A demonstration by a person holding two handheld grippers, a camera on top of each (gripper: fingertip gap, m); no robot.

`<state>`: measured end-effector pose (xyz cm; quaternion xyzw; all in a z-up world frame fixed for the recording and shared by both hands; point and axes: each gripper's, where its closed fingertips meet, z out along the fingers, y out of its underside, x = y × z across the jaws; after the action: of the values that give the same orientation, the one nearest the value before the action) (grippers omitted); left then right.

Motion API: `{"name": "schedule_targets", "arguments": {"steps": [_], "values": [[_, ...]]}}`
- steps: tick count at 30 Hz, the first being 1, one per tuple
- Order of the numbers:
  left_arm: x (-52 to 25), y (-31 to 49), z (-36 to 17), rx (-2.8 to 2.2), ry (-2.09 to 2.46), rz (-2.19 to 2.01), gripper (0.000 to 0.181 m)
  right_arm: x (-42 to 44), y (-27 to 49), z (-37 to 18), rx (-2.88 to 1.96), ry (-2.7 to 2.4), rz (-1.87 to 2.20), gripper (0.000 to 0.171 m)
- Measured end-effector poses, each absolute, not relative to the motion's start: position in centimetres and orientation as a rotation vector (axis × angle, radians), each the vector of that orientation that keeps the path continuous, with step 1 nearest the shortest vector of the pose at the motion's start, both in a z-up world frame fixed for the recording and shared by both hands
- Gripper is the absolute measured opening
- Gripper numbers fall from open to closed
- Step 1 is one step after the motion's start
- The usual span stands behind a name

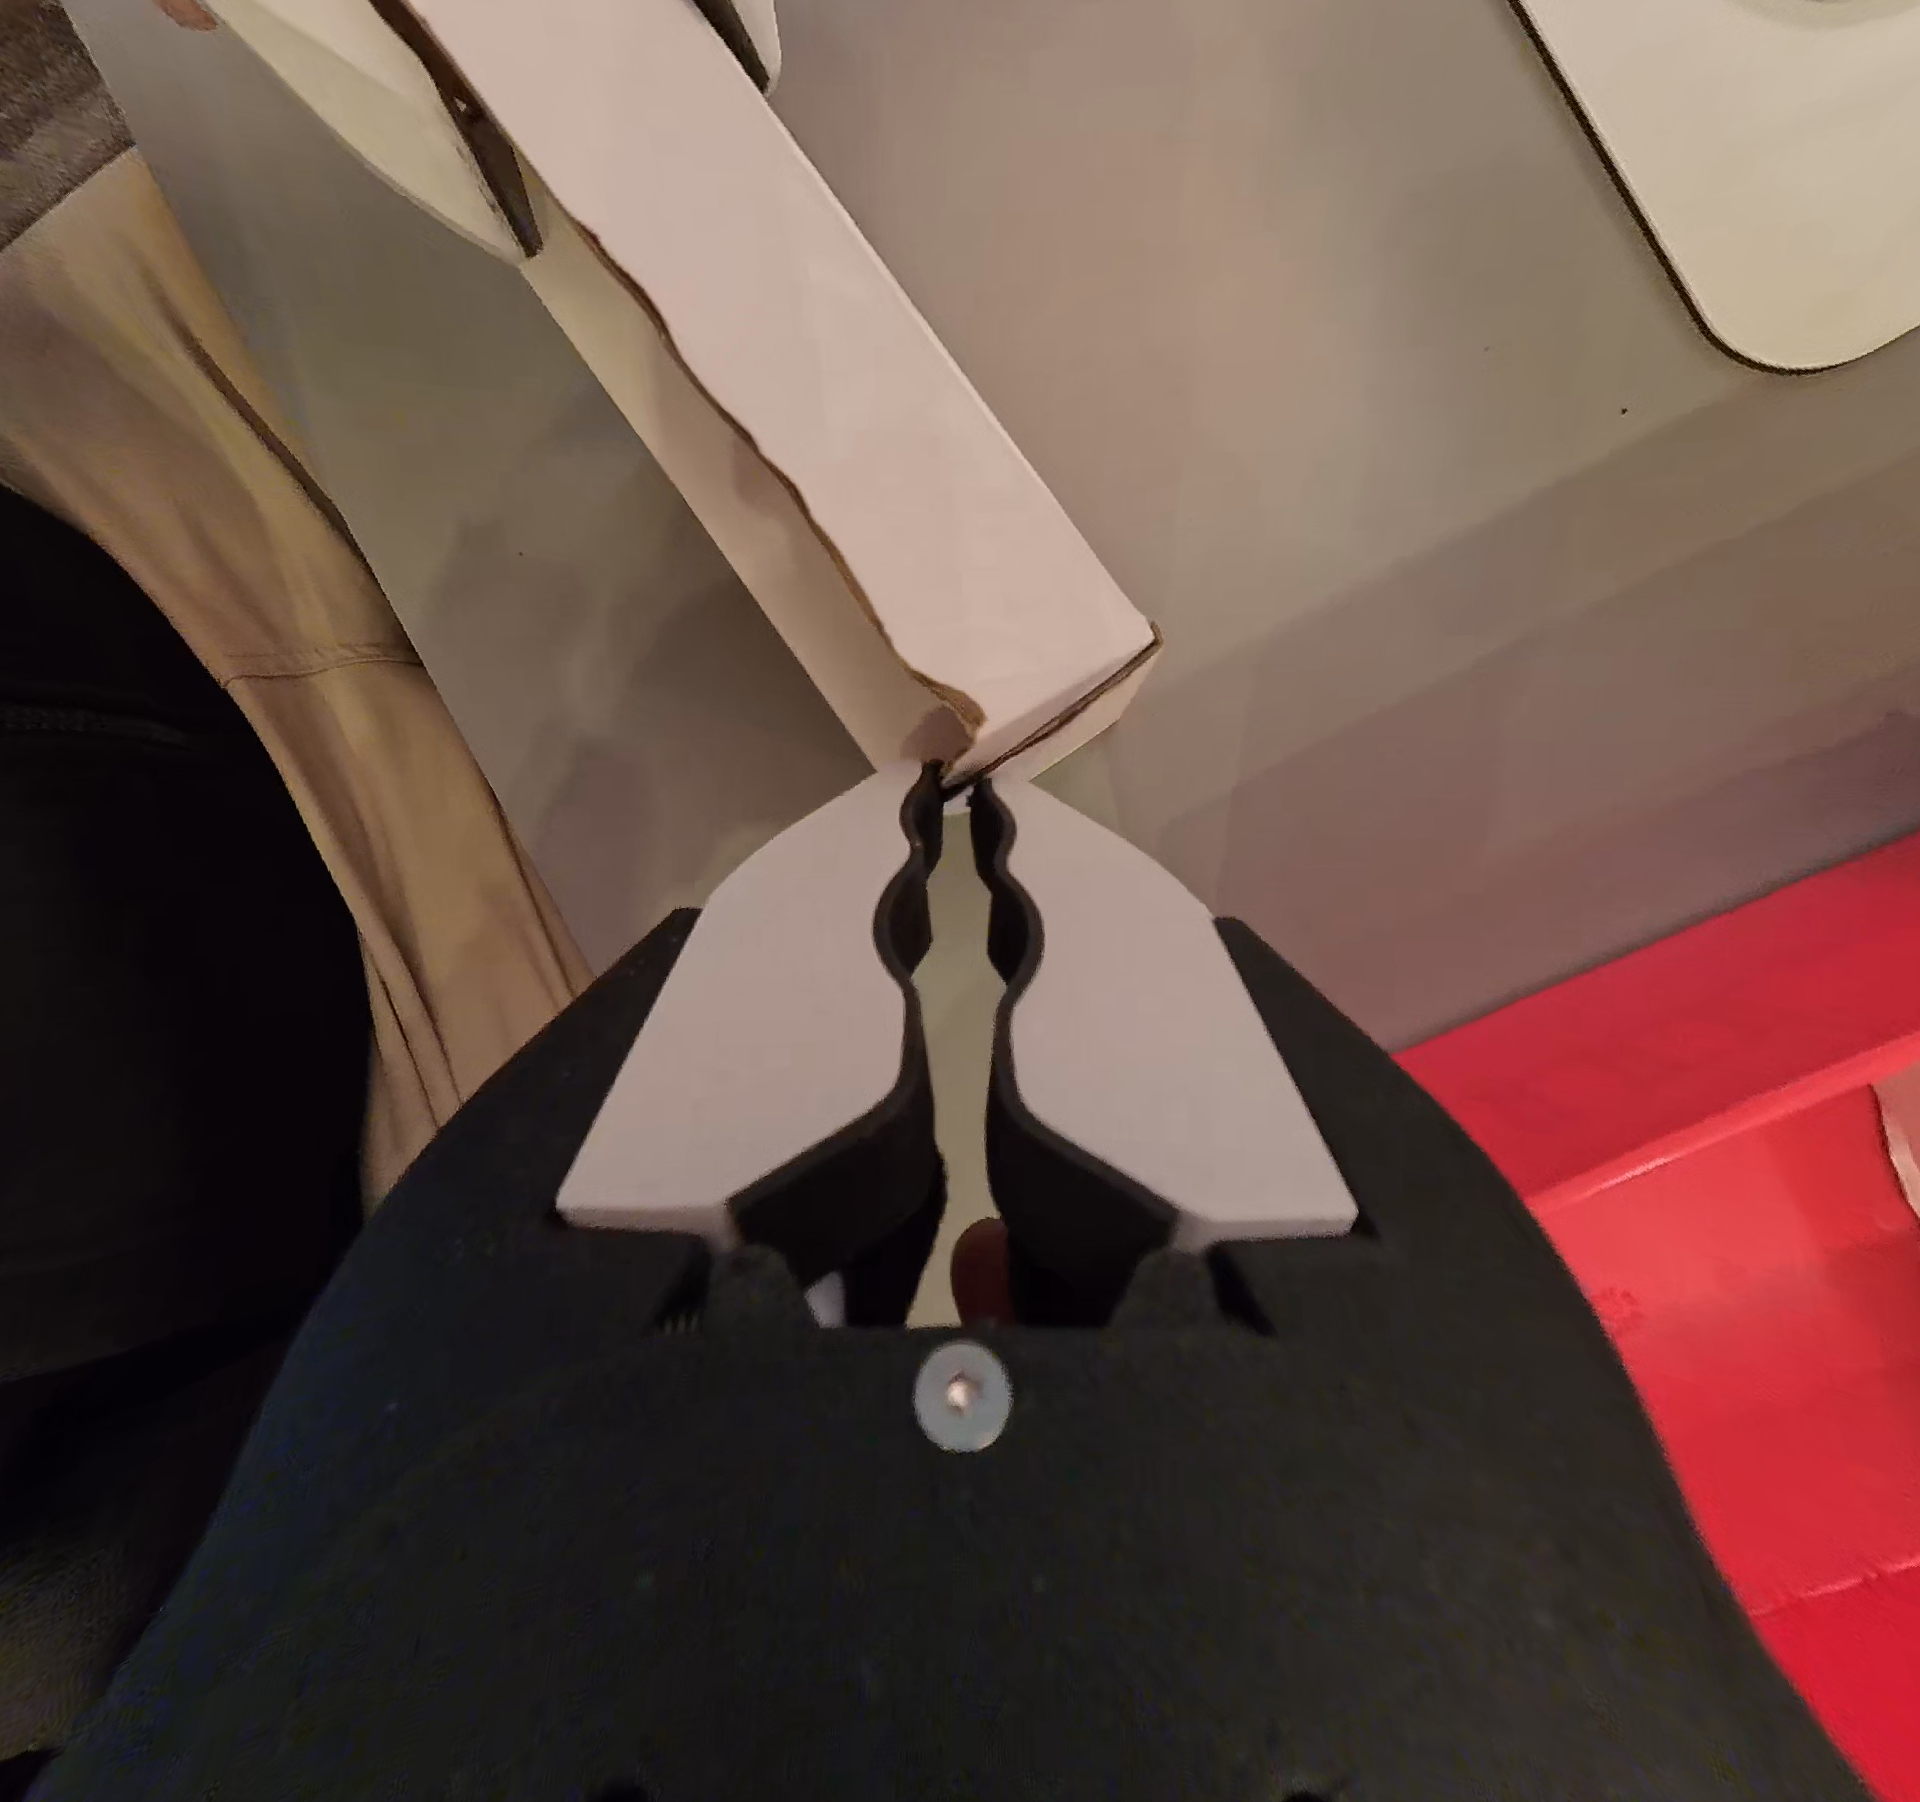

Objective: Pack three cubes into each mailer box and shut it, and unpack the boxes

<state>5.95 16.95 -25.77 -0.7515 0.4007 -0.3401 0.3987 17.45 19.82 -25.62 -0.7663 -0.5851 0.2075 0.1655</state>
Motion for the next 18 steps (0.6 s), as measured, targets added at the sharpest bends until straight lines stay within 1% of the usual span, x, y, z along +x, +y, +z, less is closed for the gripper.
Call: {"name": "schedule_targets", "arguments": {"steps": [2,5,8,11,15,18], "values": [[6.1,16.8,-25.7,-1.88,1.039,-0.828,0.052,17.6,19.7,-25.6,-2.18,-1.662,0.605,0.007],[6.2,16.6,-25.7,-1.871,1.07,-0.806,0.052,17.9,19.6,-24.6,-2.166,-1.627,0.662,0.015],[6.3,16.4,-25.7,-1.861,1.102,-0.79,0.052,17.6,19.9,-22.2,-2.125,-1.528,0.785,0.03],[6.5,16.4,-25.7,-1.857,1.114,-0.784,0.052,16.5,21.0,-20.6,-2.115,-1.375,0.902,0.026],[6.6,16.2,-25.7,-1.836,1.132,-0.774,0.052,16.2,21.0,-23.7,-2.234,-1.41,0.85,0.019],[6.5,16.3,-25.6,-1.819,1.137,-0.763,0.053,16.1,20.9,-24.0,-2.225,-1.389,0.893,0.014]]}}
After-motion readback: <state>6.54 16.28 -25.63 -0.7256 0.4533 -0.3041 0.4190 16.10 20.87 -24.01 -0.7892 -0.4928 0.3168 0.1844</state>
